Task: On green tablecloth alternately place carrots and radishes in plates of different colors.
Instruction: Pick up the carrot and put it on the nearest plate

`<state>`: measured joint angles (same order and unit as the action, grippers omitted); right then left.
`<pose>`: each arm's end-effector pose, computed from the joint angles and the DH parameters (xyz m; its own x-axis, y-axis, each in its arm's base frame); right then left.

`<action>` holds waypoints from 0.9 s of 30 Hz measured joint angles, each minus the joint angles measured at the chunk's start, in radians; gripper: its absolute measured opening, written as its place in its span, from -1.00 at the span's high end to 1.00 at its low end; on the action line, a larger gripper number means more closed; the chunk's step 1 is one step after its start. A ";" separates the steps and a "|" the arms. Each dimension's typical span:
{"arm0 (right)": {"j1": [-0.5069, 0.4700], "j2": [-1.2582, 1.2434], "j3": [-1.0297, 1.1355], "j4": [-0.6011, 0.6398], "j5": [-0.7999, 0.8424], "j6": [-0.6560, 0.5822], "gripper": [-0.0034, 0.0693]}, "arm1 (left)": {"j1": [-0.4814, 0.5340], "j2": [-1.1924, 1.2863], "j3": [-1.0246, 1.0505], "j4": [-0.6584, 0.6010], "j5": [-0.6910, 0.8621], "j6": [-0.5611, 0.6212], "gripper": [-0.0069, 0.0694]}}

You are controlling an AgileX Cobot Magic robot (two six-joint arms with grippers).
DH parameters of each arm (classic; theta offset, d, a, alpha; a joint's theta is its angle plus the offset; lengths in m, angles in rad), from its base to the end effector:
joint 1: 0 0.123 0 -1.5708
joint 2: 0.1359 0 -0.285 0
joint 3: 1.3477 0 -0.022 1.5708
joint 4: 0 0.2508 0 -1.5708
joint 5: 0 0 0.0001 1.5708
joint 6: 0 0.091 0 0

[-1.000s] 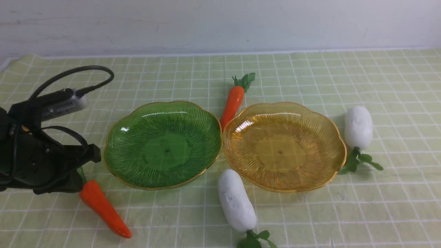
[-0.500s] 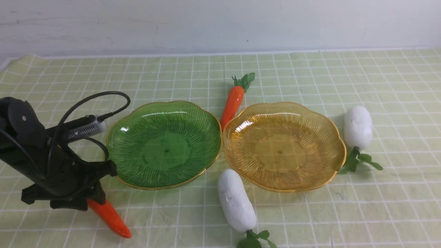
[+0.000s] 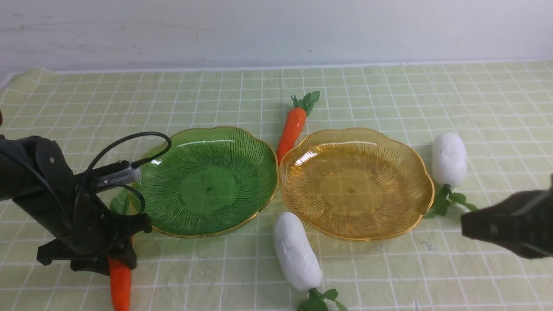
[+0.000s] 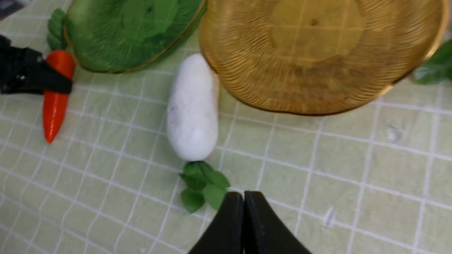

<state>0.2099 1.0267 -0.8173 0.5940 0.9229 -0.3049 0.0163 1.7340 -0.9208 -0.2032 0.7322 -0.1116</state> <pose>0.1730 0.0784 0.3094 -0.8305 -0.1019 -0.5476 -0.3724 0.8326 0.4100 0.2973 -0.0074 0.1558 -0.9581 -0.2739 -0.0835 -0.2582 0.9525 -0.1612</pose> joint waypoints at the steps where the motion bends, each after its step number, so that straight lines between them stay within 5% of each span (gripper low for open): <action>1: 0.006 0.044 -0.028 0.022 0.016 -0.056 0.95 | 0.000 -0.010 -0.001 0.012 0.026 0.000 0.15; 7: 0.149 0.299 -0.119 0.050 -0.011 -0.230 0.93 | -0.013 -0.188 -0.091 0.029 0.144 0.055 0.15; 15: 0.303 0.556 -0.214 -0.030 -0.093 -0.135 0.74 | -0.128 -0.147 -0.352 -0.105 0.172 0.274 0.15; 23: 0.369 0.749 -0.315 -0.043 -0.158 -0.125 -0.26 | -0.151 0.164 -0.581 -0.014 0.181 0.316 0.13; 27: 0.374 0.808 -0.351 -0.033 -0.163 -0.125 -0.57 | -0.154 0.229 -0.624 -0.012 0.198 0.316 -0.12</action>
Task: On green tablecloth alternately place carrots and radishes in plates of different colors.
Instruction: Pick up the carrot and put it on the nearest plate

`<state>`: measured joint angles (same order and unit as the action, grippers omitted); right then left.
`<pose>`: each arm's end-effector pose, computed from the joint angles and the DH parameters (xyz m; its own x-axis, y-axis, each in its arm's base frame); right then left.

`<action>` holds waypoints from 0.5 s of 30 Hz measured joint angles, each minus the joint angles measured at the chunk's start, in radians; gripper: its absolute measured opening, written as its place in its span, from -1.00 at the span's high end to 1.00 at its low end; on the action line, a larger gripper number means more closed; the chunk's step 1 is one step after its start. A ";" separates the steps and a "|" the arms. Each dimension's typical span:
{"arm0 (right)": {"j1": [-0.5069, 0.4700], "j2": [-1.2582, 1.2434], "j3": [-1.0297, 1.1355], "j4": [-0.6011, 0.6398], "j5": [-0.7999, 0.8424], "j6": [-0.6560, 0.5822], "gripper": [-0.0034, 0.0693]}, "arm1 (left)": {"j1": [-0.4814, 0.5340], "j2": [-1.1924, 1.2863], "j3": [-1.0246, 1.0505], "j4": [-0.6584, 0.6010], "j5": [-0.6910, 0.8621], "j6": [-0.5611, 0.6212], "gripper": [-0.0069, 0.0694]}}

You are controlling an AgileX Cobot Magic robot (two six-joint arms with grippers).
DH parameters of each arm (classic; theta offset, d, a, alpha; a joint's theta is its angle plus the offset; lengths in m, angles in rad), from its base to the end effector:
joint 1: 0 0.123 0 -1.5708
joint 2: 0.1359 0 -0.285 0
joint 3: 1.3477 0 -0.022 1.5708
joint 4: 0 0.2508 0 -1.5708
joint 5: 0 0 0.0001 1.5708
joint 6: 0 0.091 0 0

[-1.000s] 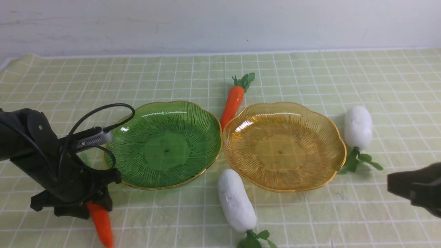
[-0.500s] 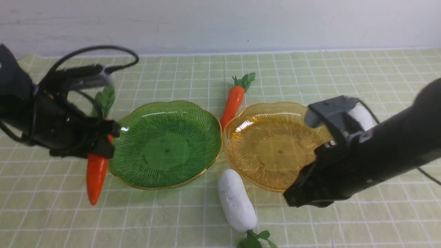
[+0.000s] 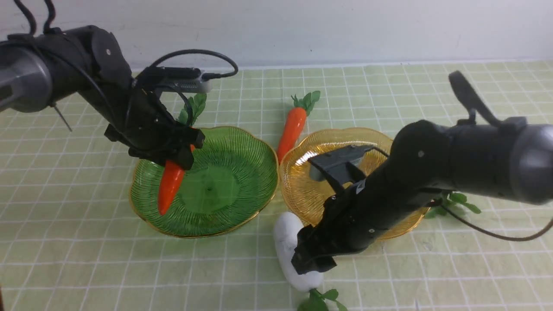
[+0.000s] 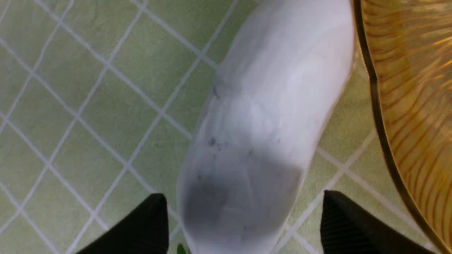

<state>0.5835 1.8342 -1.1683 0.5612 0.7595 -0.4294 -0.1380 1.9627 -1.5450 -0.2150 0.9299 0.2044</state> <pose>0.2812 0.2256 0.1863 -0.7925 -0.5250 -0.3104 -0.6087 0.7131 0.3479 0.4100 -0.0727 0.2235 -0.9230 0.2023 -0.3273 0.2586 0.9561 -0.1383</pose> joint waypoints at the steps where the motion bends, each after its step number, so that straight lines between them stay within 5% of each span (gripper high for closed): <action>1: 0.001 0.014 -0.008 0.003 0.000 0.000 -0.61 | -0.001 0.011 -0.006 0.001 0.010 0.000 -0.22; 5: 0.002 0.055 -0.029 0.020 0.000 0.004 -0.60 | -0.004 0.033 -0.017 0.026 0.043 -0.055 -0.55; 8: 0.002 0.064 -0.035 0.029 0.017 0.011 -0.33 | -0.004 0.034 -0.040 0.054 0.065 -0.112 -0.60; 11: 0.002 0.055 -0.039 0.026 0.076 0.012 -0.29 | -0.006 0.034 -0.115 0.075 0.131 -0.157 -0.33; 13: 0.002 0.012 -0.039 0.016 0.162 0.012 -0.29 | -0.016 0.034 -0.228 0.075 0.195 -0.163 0.26; 15: 0.002 -0.040 -0.039 0.011 0.218 0.012 -0.29 | -0.033 0.034 -0.290 0.071 0.221 -0.152 0.58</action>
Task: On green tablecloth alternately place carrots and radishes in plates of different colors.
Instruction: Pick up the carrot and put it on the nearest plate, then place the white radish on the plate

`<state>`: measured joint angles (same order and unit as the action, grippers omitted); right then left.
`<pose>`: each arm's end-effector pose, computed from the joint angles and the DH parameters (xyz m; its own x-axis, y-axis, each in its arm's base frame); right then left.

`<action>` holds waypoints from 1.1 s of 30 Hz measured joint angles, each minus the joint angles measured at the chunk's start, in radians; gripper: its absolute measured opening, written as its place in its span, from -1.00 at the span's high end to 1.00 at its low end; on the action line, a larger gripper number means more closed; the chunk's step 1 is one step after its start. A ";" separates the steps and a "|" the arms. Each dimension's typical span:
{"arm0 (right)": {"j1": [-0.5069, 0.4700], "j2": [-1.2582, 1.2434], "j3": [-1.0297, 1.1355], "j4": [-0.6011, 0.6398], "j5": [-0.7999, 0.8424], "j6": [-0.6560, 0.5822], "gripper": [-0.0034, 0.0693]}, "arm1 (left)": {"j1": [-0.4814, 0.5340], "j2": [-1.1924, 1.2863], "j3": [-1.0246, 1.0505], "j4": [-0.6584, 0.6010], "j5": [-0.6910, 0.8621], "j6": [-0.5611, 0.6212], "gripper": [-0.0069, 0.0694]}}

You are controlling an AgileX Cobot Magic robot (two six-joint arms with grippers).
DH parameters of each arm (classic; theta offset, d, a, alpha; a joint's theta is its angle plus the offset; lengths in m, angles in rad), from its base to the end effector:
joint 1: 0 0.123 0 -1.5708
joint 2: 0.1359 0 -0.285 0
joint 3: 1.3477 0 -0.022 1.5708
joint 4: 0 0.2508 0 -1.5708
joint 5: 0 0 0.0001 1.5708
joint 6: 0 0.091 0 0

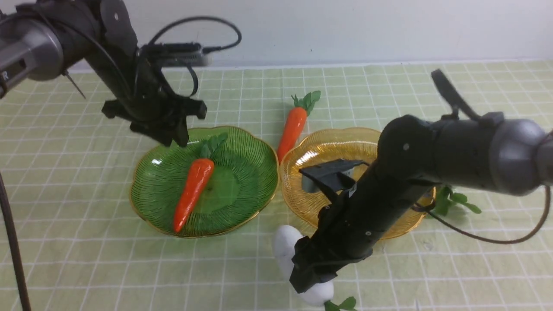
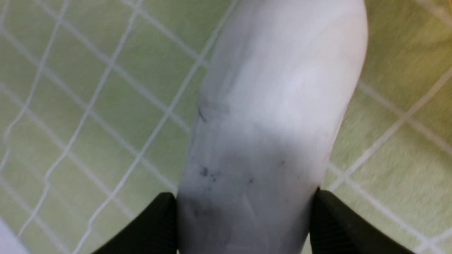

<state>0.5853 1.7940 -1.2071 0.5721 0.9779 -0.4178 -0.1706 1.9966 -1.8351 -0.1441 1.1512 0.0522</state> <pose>0.2650 0.2247 0.2089 -0.7781 -0.5933 -0.2065 -0.6170 0.6602 0.4282 0.4260 -0.0855 0.2827 -0.9274 0.1529 -0.3413 0.2062 0.9704 -0.1256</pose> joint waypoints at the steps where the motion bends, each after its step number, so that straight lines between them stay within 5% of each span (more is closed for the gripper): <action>1: -0.001 -0.041 0.000 -0.002 0.032 0.000 -0.29 | -0.015 0.000 -0.044 -0.008 0.008 0.015 0.69; 5: -0.023 -0.186 0.000 -0.031 0.073 -0.006 -0.29 | -0.075 0.015 -0.188 -0.065 0.024 0.084 0.82; 9: -0.161 -0.314 0.000 -0.146 -0.034 0.009 -0.29 | -0.148 0.130 -0.374 -0.111 0.007 0.099 0.84; 14: -0.317 -0.258 0.000 -0.149 -0.113 0.037 -0.29 | -0.184 0.297 -0.511 -0.104 -0.071 0.099 0.77; 18: -0.379 -0.148 0.000 -0.115 -0.160 0.038 -0.29 | -0.197 0.426 -0.572 -0.096 -0.143 0.098 0.52; 26: -0.398 0.003 0.000 0.077 -0.257 -0.071 -0.32 | -0.200 0.541 -0.581 -0.088 -0.268 0.070 -0.31; 33: -0.398 0.015 0.000 0.145 -0.270 -0.144 -0.78 | -0.200 0.577 -0.581 -0.074 -0.283 0.070 -0.46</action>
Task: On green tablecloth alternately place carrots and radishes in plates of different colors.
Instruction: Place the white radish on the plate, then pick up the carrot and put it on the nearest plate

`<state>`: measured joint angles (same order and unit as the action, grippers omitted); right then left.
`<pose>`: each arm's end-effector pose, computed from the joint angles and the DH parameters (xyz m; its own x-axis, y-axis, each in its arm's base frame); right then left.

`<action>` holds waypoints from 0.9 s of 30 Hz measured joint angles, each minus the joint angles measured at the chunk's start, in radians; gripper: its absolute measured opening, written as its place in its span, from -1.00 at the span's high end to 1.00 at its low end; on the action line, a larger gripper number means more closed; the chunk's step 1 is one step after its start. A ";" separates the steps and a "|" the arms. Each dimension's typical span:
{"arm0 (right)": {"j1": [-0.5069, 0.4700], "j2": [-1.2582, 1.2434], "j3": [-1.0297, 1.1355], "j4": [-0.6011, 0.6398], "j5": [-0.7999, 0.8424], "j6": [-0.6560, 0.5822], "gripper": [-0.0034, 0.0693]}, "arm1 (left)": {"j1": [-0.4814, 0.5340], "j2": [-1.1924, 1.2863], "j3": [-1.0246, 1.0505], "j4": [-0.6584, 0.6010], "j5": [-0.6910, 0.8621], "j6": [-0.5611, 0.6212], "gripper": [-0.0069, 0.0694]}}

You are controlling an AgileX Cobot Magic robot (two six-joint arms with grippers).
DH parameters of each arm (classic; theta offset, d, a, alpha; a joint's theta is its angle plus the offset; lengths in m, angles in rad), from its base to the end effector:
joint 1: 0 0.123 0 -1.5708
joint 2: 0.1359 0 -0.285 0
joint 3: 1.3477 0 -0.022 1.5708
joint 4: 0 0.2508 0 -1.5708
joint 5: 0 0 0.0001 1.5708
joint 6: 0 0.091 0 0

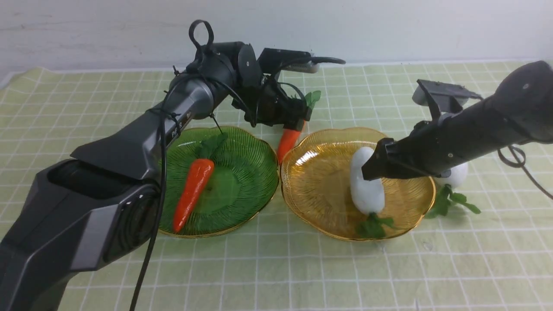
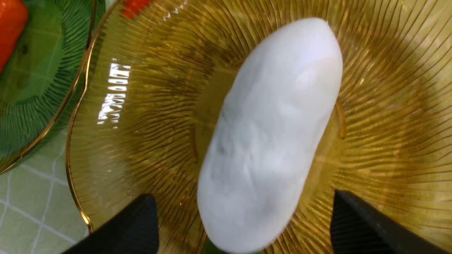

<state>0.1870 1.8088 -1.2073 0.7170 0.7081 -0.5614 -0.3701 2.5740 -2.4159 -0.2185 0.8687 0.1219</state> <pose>0.3577 0.1073 0.2112 -0.8783 -0.1446 -0.4557 -0.3427 0.8550 0.3892 0.5207 -0.2182 0.1745 -0.7551 0.2713 -0.5968 0.4338 0.8893 -0.1447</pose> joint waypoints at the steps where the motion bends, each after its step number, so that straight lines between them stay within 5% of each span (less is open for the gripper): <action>1: 0.000 0.000 0.000 0.000 0.000 -0.005 -0.82 | 0.000 0.003 0.000 0.000 -0.001 0.000 -0.46; 9: 0.000 0.000 0.000 0.001 -0.007 -0.016 -0.86 | 0.000 0.035 0.000 0.001 -0.001 -0.001 -0.38; 12: -0.001 0.000 0.000 0.001 -0.022 -0.016 -0.81 | 0.000 0.038 0.000 0.001 0.002 -0.001 -0.03; 13: -0.003 0.000 0.000 0.001 -0.024 -0.016 -0.78 | 0.000 0.038 -0.008 0.001 0.011 -0.001 0.28; 19: -0.071 -0.057 0.000 -0.006 -0.020 -0.014 -0.63 | -0.002 0.010 -0.100 0.020 0.074 -0.001 0.25; 27: -0.278 -0.143 -0.001 -0.018 -0.027 0.060 -0.54 | 0.006 -0.150 -0.285 0.162 0.361 -0.005 0.25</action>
<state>-0.0910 1.6654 -1.2082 0.6991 0.6813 -0.5013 -0.3643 2.4245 -2.7007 -0.0565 1.2298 0.1167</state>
